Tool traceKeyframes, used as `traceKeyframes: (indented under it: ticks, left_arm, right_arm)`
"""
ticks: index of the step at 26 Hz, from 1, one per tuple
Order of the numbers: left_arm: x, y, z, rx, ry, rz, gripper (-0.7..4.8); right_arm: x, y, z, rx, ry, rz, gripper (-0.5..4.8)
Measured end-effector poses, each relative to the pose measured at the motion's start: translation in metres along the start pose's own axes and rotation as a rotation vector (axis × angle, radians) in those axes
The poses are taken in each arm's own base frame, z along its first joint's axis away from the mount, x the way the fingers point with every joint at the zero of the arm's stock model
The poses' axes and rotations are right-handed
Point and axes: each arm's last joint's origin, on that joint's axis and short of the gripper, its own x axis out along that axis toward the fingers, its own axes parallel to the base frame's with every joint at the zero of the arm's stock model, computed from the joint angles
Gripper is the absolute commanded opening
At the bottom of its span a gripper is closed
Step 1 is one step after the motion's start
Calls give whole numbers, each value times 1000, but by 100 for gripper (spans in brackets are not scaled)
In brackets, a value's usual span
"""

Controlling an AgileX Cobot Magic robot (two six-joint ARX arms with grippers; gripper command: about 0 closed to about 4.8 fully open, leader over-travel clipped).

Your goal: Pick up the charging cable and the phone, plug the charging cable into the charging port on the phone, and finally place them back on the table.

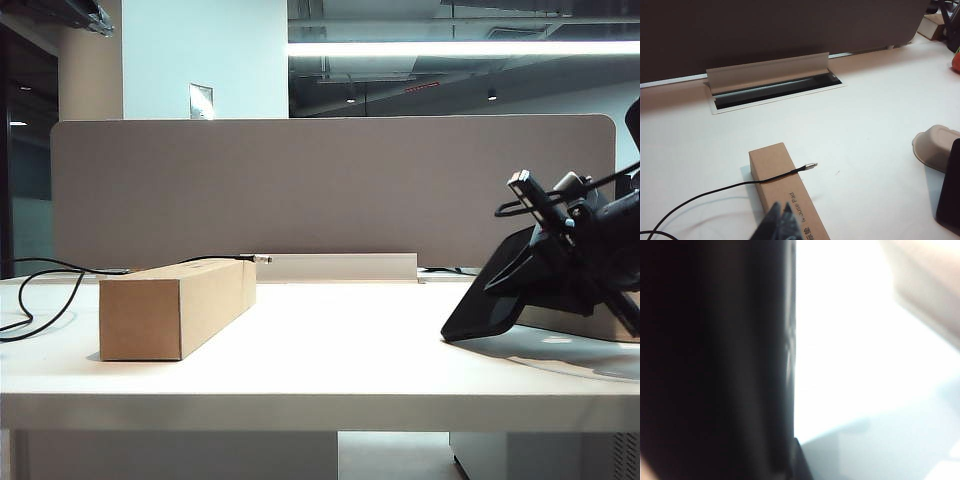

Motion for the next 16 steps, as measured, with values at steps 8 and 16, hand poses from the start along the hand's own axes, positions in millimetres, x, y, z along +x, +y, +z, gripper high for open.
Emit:
traceKeyframes:
  ticks: [8, 16]
  left_arm:
    - [14, -6, -2, 14, -2, -38, -6]
    - [69, -15, -23, 45, 81, -131, -6]
  right_arm:
    - [-36, 46, 25, -120, -151, 127, -6]
    - [-85, 91, 37, -272, -286, 227, -6]
